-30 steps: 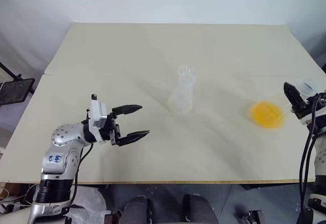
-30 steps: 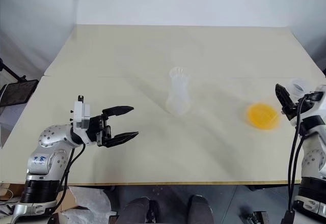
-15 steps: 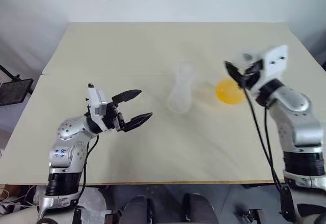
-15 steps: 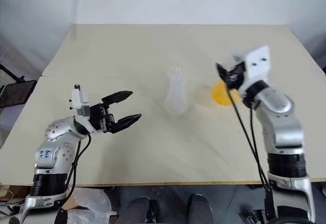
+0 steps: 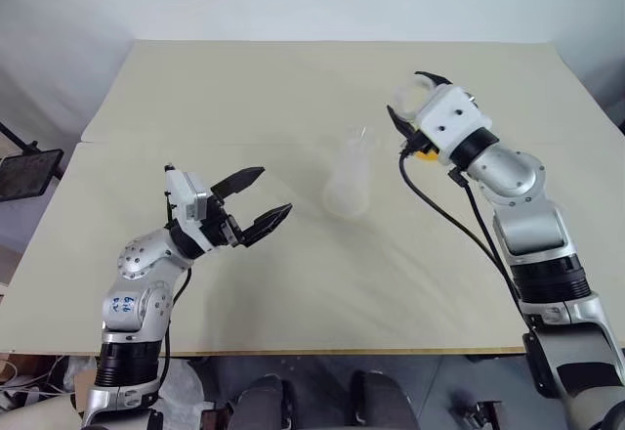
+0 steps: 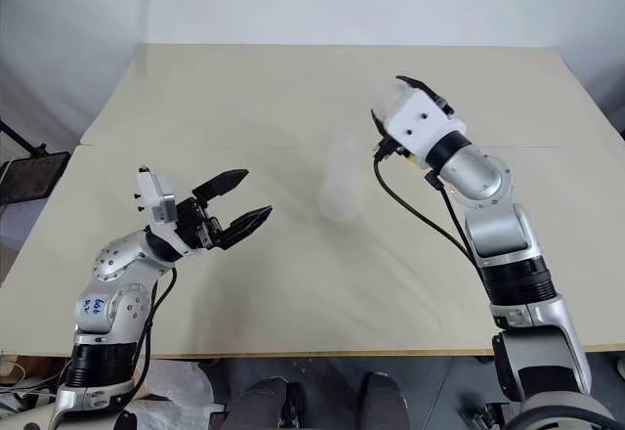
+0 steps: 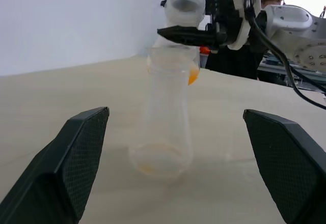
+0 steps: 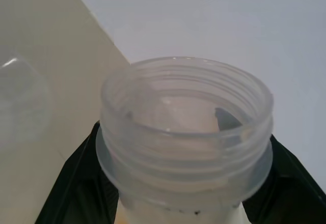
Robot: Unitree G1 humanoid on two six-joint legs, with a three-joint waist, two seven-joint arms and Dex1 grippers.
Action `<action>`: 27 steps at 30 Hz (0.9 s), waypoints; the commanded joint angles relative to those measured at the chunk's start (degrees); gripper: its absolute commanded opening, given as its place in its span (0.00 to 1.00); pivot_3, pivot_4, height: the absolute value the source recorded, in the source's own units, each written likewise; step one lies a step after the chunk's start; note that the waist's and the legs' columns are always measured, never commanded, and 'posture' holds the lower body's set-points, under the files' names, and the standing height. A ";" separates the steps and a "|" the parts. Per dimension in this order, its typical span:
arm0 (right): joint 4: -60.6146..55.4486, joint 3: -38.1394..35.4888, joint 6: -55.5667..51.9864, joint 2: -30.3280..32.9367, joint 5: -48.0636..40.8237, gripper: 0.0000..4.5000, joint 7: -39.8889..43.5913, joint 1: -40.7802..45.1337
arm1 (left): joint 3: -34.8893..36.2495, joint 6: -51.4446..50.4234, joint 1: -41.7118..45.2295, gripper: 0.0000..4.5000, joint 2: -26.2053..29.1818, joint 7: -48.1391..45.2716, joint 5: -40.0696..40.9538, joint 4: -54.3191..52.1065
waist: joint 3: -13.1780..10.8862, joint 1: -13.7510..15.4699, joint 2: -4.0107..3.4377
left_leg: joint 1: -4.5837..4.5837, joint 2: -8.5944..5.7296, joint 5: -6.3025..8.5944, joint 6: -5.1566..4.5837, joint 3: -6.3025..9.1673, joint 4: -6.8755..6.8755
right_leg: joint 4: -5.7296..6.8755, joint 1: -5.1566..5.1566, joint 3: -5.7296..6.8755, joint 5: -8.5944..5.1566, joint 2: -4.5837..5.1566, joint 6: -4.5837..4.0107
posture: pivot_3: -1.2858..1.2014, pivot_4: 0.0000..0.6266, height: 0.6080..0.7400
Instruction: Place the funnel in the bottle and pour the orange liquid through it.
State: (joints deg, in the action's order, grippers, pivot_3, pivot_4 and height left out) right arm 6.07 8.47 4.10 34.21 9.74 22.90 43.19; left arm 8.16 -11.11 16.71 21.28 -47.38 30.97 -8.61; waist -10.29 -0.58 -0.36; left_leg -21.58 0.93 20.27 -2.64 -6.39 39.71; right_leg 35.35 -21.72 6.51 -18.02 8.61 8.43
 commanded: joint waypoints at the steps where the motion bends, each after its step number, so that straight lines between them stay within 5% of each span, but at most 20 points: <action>1: -0.15 0.08 5.76 1.78 4.97 0.55 -1.46 2.22 | -0.57 1.16 0.47 1.00 -0.23 1.18 -0.43 -2.41 | 0.00 -0.02 0.00 | 0.00 0.00 0.00 0.00 0.01 0.00 | -0.01 0.00 0.01 0.00 0.00 0.00 | 0.52 0.24 1.00; 15: 2.79 2.76 16.42 4.67 21.48 0.55 -5.95 3.63 | -3.56 1.29 1.45 1.00 -2.04 3.32 -2.02 -1.81 | 0.00 -0.75 0.01 | -0.01 0.01 -0.01 0.01 0.05 -0.05 | -0.08 0.04 0.05 0.00 0.00 0.00 | 0.52 0.24 1.00; 27: 6.04 3.94 18.54 4.27 26.71 0.55 -8.29 6.81 | -4.64 2.05 2.37 1.00 -3.47 4.03 -2.66 -0.56 | -0.01 -1.02 0.01 | -0.01 0.04 -0.02 0.04 0.07 -0.13 | -0.27 0.10 0.11 0.00 -0.04 0.00 | 0.52 0.24 1.00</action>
State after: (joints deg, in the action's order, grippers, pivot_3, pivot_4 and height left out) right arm 13.14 13.27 21.94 38.06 36.09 15.98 47.95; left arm 3.72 -10.46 18.40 18.06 -43.55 28.55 -8.22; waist -10.30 -1.60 -0.35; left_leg -21.60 0.97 20.25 -2.60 -6.32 39.59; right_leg 35.08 -21.62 6.62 -18.02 8.57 8.43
